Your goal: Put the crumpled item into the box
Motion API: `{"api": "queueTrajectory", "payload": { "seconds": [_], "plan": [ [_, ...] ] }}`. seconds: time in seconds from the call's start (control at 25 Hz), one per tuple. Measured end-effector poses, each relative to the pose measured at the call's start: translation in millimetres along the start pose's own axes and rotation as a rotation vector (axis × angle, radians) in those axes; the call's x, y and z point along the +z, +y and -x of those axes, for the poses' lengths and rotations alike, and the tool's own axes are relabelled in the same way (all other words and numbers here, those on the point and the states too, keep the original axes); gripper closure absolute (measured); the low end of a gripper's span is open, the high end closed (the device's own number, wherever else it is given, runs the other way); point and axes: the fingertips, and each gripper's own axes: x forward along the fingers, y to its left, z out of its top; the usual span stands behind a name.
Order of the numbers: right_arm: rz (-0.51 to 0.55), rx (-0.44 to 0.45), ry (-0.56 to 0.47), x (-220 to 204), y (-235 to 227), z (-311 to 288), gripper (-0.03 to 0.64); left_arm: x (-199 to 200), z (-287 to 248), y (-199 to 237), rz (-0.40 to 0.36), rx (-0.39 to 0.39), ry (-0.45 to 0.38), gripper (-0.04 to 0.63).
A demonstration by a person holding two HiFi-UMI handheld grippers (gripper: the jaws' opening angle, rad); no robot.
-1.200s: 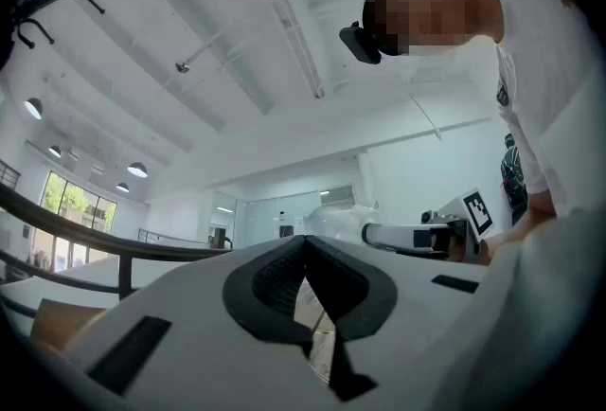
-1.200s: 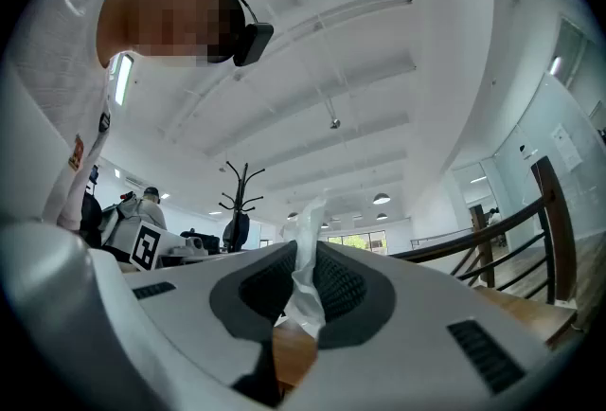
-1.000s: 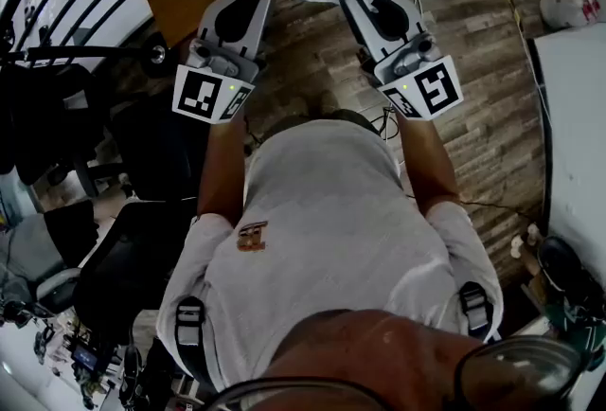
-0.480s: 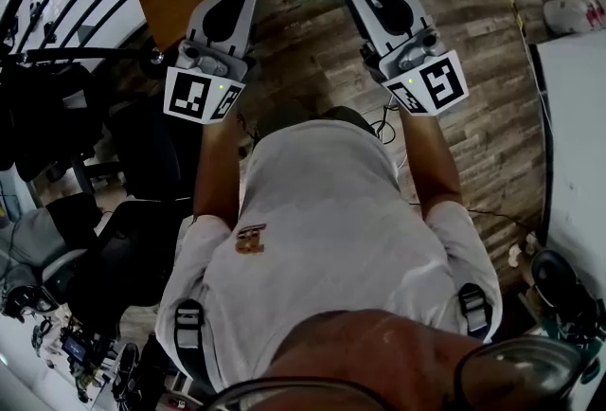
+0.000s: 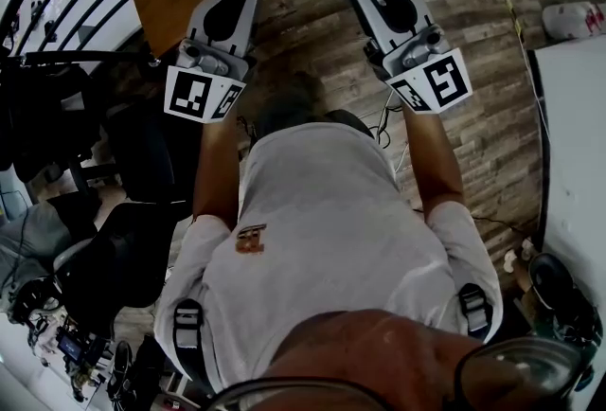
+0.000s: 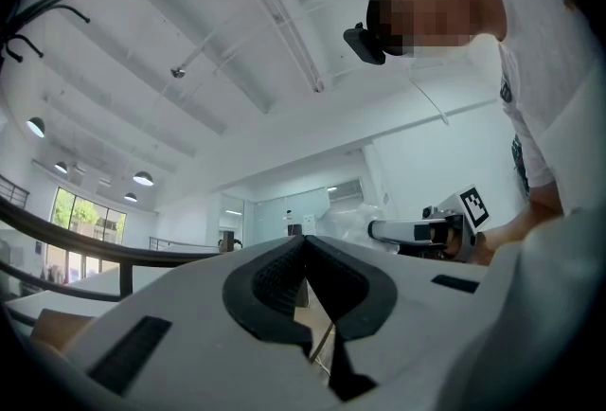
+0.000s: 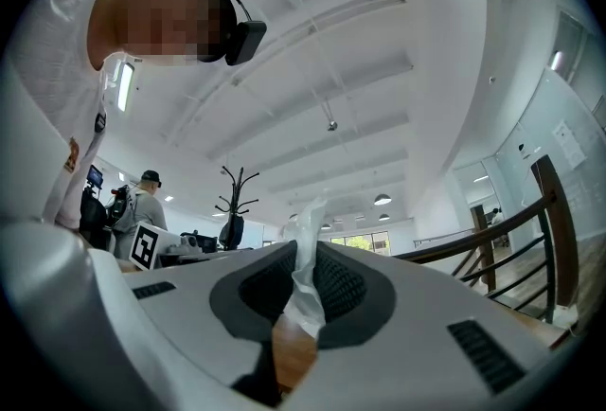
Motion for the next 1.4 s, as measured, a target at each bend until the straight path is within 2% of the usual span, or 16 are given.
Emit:
{"api": "queueTrajectory", "payload": {
  "seconds": [0.4, 0.68, 0.92, 1.16, 1.4],
  "plan": [
    [0.029, 0.013, 0.012, -5, -50, -29, 0.552, -20, -46, 30, -0.003, 0.011, -0.012, 0.575],
    [0.047, 0.028, 0.036, -12, -103, -80, 0.551, -32, -97, 81, -0.003, 0.022, -0.016, 0.577],
    [0.054, 0.024, 0.044, -22, -120, -94, 0.552, -40, -113, 97, -0.017, 0.011, -0.017, 0.576],
    [0.042, 0.026, 0.082, -43, -171, -155, 0.552, -63, -159, 155, -0.01, 0.007, 0.01, 0.576],
    [0.046, 0.032, 0.121, -65, -200, -210, 0.552, -79, -183, 210, -0.006, 0.009, 0.011, 0.575]
  ]
}}
